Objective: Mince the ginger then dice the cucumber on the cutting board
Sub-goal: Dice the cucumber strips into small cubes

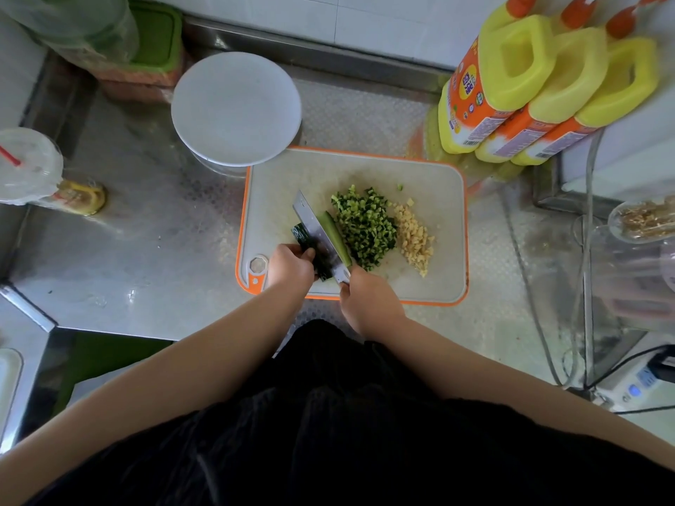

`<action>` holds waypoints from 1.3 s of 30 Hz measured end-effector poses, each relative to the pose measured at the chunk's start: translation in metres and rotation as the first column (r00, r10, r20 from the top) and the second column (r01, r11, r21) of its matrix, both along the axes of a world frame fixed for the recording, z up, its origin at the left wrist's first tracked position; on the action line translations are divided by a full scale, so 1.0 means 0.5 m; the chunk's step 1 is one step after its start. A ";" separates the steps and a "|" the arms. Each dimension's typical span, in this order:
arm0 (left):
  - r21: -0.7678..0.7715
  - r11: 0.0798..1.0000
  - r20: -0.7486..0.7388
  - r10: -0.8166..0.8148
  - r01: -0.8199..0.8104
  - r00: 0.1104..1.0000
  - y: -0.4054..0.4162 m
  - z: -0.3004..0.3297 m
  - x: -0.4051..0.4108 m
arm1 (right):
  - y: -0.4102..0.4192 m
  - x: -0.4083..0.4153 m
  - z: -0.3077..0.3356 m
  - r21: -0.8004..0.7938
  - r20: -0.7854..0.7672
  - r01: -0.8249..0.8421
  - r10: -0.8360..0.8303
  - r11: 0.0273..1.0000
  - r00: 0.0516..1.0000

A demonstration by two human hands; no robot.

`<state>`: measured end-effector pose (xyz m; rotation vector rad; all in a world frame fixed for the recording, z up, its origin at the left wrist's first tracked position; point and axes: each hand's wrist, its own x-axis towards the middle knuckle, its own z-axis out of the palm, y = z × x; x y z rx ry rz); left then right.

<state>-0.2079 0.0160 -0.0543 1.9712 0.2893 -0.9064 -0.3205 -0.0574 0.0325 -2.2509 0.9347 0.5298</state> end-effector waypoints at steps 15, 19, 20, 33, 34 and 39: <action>0.012 1.000 0.026 0.008 -0.008 1.000 -0.003 -0.020 -0.001 | 0.009 0.015 -0.004 -0.050 -0.034 -0.045 0.043 0.998 0.998; 0.006 1.000 0.016 0.027 -0.027 1.000 -0.003 -0.017 0.000 | 0.009 0.036 -0.019 -0.028 -0.050 -0.030 0.028 0.999 0.998; 0.002 1.000 0.009 0.029 -0.029 1.000 -0.003 -0.017 0.000 | 0.009 0.032 -0.025 -0.023 -0.063 -0.035 0.033 0.999 0.997; 0.005 1.000 -0.003 0.000 0.000 1.000 -0.003 -0.012 0.004 | 0.020 0.036 -0.045 -0.015 -0.102 -0.033 0.032 0.999 0.994; 0.008 1.000 -0.007 0.000 0.000 1.000 -0.004 -0.010 0.005 | 0.018 0.037 -0.044 -0.012 -0.102 -0.029 0.028 1.000 0.994; 0.013 1.000 -0.002 -0.004 0.004 1.000 -0.001 -0.002 0.001 | -0.001 0.039 -0.048 -0.025 -0.047 -0.001 -0.001 1.000 0.999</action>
